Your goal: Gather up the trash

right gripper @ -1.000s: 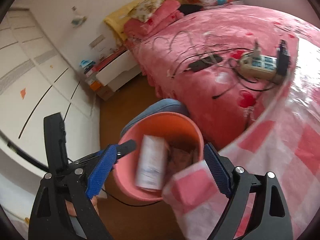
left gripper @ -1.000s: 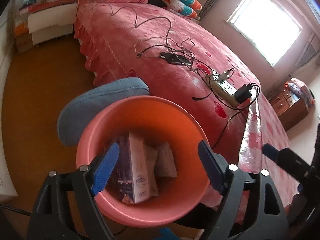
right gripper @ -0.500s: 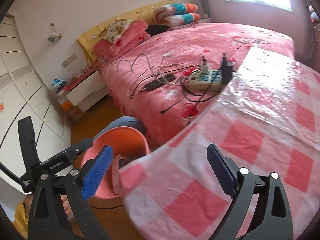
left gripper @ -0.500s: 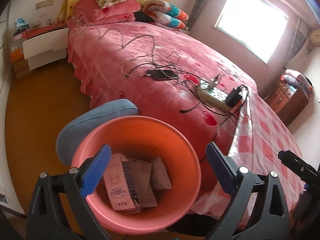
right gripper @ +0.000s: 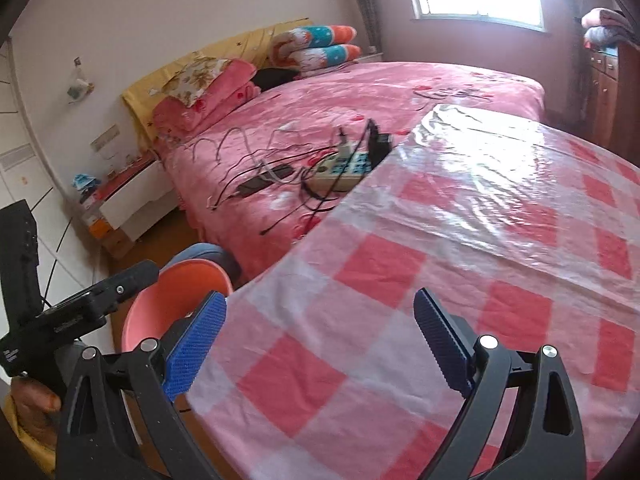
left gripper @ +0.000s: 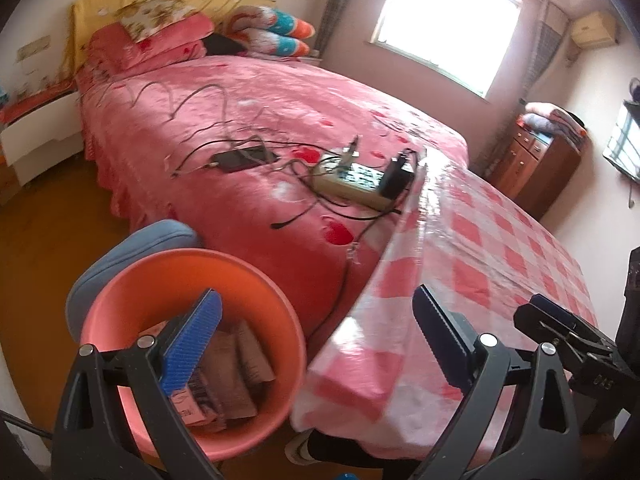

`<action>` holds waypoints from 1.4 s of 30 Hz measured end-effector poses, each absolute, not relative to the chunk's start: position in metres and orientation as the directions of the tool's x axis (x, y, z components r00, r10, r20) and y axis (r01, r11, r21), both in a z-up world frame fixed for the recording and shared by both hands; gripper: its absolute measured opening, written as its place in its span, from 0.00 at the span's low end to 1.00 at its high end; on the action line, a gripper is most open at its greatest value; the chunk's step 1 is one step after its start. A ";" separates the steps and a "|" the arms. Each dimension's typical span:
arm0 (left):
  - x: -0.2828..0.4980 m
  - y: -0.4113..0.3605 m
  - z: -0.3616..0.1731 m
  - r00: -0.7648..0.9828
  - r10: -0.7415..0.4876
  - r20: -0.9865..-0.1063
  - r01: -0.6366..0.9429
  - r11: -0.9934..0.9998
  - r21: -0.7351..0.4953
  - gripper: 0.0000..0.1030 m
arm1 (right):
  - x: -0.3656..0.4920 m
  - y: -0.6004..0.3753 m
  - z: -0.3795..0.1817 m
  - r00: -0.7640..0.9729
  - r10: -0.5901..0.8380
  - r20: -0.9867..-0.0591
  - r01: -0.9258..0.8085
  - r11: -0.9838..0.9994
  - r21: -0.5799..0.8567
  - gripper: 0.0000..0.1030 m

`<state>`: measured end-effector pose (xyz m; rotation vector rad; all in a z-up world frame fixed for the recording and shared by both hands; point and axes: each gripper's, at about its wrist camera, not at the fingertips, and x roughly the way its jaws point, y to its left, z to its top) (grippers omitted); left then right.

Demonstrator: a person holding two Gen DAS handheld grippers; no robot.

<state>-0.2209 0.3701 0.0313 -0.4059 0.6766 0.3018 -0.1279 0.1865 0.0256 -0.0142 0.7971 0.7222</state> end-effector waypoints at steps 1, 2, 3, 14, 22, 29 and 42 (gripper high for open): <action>-0.218 0.364 0.033 0.744 0.134 -0.655 -0.386 0.886 -0.257 0.94 | -0.127 0.182 0.027 0.486 0.581 -0.653 -0.589 0.770 0.246 0.91; -0.217 0.360 0.034 0.745 0.132 -0.654 -0.379 0.891 -0.251 0.94 | -0.126 0.179 0.028 0.493 0.577 -0.651 -0.585 0.774 0.243 0.91; -0.215 0.356 0.035 0.745 0.131 -0.654 -0.374 0.894 -0.247 0.94 | -0.125 0.174 0.029 0.505 0.572 -0.646 -0.580 0.780 0.237 0.91; -0.193 0.311 0.045 0.751 0.090 -0.655 -0.298 0.930 -0.215 0.94 | -0.117 0.123 0.037 0.603 0.510 -0.613 -0.506 0.839 0.201 0.91; -0.172 0.274 0.050 0.754 0.058 -0.654 -0.237 0.953 -0.189 0.94 | -0.109 0.080 0.041 0.673 0.453 -0.585 -0.438 0.881 0.178 0.91; -0.157 0.243 0.050 0.756 0.026 -0.654 -0.186 0.966 -0.177 0.94 | -0.103 0.050 0.041 0.717 0.404 -0.568 -0.387 0.909 0.159 0.91; -0.127 0.181 0.053 0.760 -0.034 -0.649 -0.081 0.986 -0.146 0.94 | -0.097 -0.002 0.043 0.781 0.314 -0.539 -0.293 0.948 0.126 0.91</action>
